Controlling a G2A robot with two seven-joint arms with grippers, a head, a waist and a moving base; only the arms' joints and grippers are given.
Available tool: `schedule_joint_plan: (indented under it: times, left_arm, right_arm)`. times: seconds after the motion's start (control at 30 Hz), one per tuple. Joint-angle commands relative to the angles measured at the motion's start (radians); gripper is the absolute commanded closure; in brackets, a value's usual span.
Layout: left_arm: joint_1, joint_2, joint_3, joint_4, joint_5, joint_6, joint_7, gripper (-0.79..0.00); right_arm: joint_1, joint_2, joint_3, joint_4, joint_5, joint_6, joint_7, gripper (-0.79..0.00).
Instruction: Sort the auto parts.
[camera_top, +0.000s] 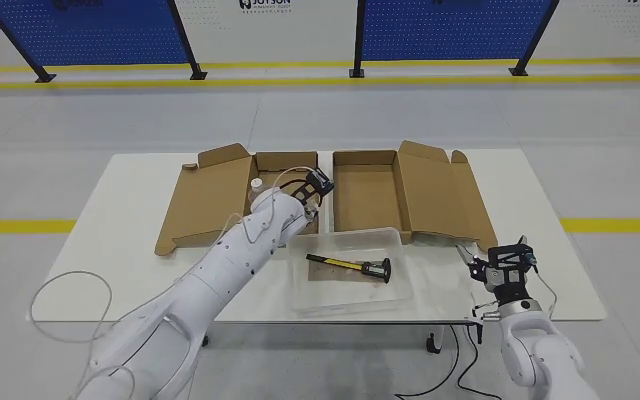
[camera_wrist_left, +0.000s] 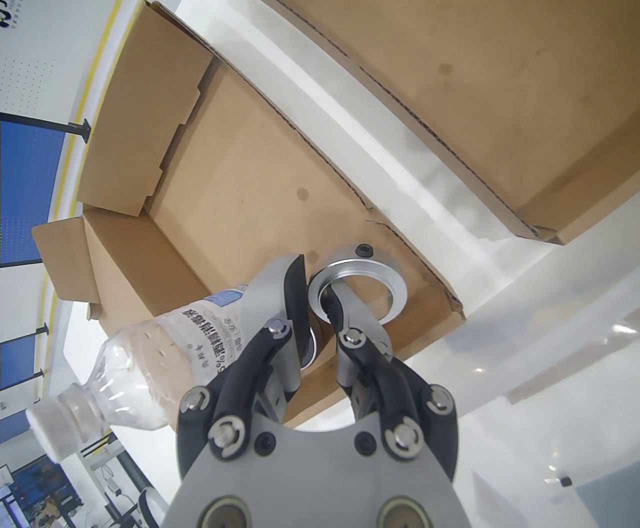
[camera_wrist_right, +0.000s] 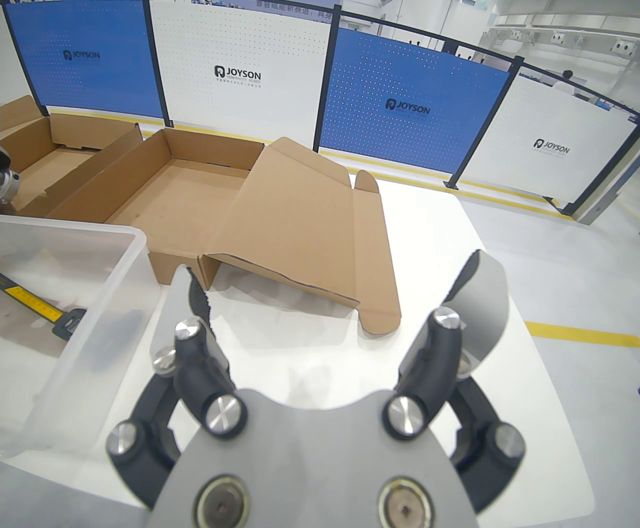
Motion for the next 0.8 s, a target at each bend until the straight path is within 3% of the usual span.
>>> schedule_joint_plan:
  times: [0.0, 0.27, 0.47, 0.77]
  left_arm:
    - [-0.011, -0.011, 0.005, 0.027, 0.001, 0.0, 0.007, 0.0]
    - [-0.036, -0.039, 0.015, 0.093, 0.011, -0.008, 0.019, -0.012]
    - [-0.04, -0.052, 0.01, 0.121, 0.015, -0.008, 0.027, -0.117]
    - [-0.034, -0.063, -0.004, 0.112, 0.025, -0.007, 0.037, -0.16]
  right_arm:
    - [0.0, 0.0, 0.0, 0.0, 0.0, 0.0, 0.0, -0.785]
    - [0.0, 0.0, 0.0, 0.0, 0.0, 0.0, 0.0, -0.785]
    - [0.0, 0.0, 0.0, 0.0, 0.0, 0.0, 0.0, -0.785]
    - [0.0, 0.0, 0.0, 0.0, 0.0, 0.0, 0.0, -0.785]
